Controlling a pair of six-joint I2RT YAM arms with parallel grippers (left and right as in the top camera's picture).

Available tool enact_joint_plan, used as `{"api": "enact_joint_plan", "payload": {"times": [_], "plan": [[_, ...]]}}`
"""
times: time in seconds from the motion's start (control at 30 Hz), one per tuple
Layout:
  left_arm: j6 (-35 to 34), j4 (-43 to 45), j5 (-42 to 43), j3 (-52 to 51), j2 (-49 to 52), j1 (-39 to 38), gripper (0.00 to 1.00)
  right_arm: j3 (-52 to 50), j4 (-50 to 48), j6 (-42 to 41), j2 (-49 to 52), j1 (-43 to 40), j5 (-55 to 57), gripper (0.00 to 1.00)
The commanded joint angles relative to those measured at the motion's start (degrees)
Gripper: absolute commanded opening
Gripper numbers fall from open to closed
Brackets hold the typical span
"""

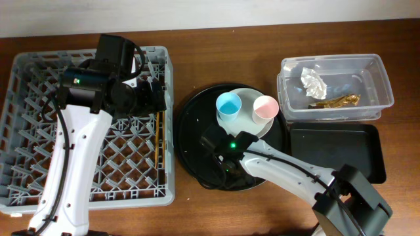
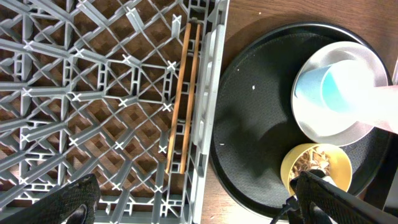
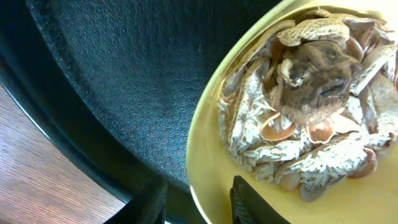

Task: Sort waste into correct bins and load items into the dishwasher rack
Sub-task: 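Grasp the rim of the yellow bowl with the right gripper, then tip the yellow bowl over the black tray to dump the food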

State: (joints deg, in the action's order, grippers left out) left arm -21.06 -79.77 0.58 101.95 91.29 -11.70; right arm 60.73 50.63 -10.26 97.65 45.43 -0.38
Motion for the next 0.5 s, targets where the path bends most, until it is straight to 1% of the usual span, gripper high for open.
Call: {"api": "enact_joint_plan", "payload": {"times": [0.0, 0.03, 0.1, 0.17, 0.23, 0.3, 0.37, 0.47], "plan": [[-0.8, 0.0, -0.4, 0.5, -0.5, 0.3, 0.99, -0.4, -0.4, 0.6, -0.5, 0.3, 1.1, 0.30], [-0.8, 0.0, -0.4, 0.5, -0.5, 0.3, 0.99, -0.3, -0.4, 0.6, -0.5, 0.3, 1.1, 0.27], [-0.8, 0.0, -0.4, 0.5, -0.5, 0.3, 0.99, -0.3, -0.3, 0.6, -0.5, 0.3, 1.1, 0.17], [-0.8, 0.0, -0.4, 0.5, -0.5, 0.3, 0.99, -0.3, -0.1, 0.6, -0.5, 0.3, 1.1, 0.13], [-0.8, 0.0, -0.4, 0.5, -0.5, 0.3, 0.99, -0.3, 0.1, 0.6, -0.5, 0.3, 1.1, 0.06], [-0.8, 0.0, -0.4, 0.5, -0.5, 0.3, 0.99, 0.0, 1.0, 0.6, -0.5, 0.3, 1.1, 0.04], [-0.8, 0.0, -0.4, 0.5, -0.5, 0.3, 0.99, 3.4, 3.9, 0.6, -0.5, 0.3, 1.1, 0.04], [-0.8, 0.0, -0.4, 0.5, -0.5, 0.3, 1.00, 15.0, 12.9, 0.6, -0.5, 0.2, 1.1, 0.04]]}}
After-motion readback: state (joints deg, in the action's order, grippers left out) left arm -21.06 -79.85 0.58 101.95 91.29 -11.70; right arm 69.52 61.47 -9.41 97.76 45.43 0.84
